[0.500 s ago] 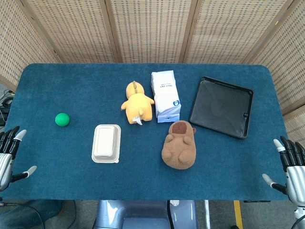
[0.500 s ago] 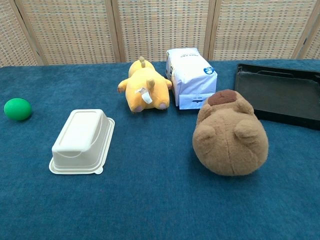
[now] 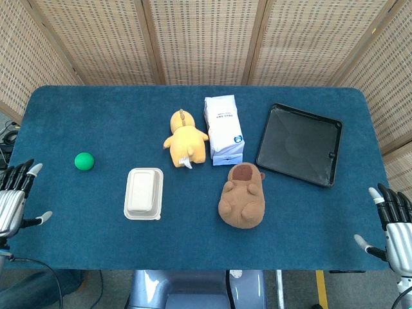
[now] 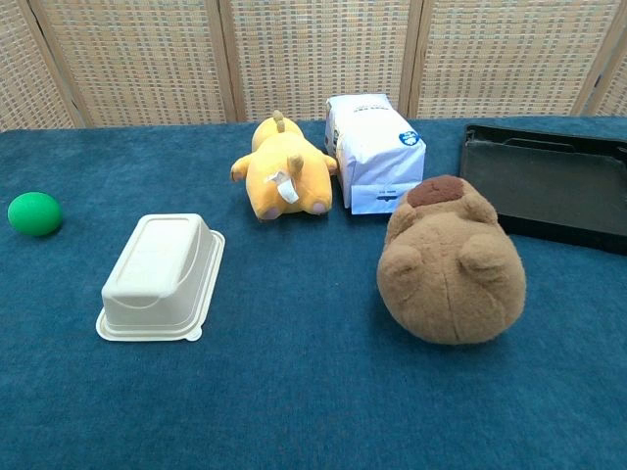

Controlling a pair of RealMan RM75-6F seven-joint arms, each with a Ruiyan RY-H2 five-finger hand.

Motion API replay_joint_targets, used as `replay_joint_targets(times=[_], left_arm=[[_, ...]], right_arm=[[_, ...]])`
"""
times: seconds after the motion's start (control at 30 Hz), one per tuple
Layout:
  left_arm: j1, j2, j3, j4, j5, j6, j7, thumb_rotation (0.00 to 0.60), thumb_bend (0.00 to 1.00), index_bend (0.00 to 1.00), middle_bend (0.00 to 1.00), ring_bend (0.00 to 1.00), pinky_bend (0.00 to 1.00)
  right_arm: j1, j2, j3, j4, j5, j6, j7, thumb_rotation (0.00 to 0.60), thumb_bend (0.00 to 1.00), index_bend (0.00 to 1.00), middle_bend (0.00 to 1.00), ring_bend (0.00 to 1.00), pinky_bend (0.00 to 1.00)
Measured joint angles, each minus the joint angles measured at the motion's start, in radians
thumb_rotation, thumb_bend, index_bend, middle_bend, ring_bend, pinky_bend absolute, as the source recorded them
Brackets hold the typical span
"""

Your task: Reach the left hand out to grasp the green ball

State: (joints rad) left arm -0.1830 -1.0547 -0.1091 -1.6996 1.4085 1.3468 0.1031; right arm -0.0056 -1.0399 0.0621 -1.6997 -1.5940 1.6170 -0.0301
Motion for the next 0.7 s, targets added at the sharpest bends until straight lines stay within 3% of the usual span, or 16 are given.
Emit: replay_joint_targets(times=[0.17,0.37,0.7], left_arm=[[-0.147,-0.095,-0.033,0.275,-0.031,-0.220,-0.092,0.600,0.08,0.00,0.00,0.00,0.00],[-0.298,-0.241,-0.039,0.593,-0.019,-0.411,-0.252,0.600,0.08,0.00,0.00,0.00,0.00],[-0.428,-0.410,-0.007,0.879,-0.004,-0.594,-0.354,0.600,0.09,0.00,0.03,0.02,0.07]], right_arm=[[0.018,-0.015,0.013,-0.001,0.049,-0.044,-0.040,0.600,0.00,0.00,0.00,0.00,0.00],[0.033,-0.035,0.019,0.014,0.076,-0.074,-0.061,0.600,0.00,0.00,0.00,0.00,0.00],[0.042,-0.051,0.032,0.032,0.128,-0.101,-0.079,0.600,0.00,0.00,0.00,0.00,0.00]])
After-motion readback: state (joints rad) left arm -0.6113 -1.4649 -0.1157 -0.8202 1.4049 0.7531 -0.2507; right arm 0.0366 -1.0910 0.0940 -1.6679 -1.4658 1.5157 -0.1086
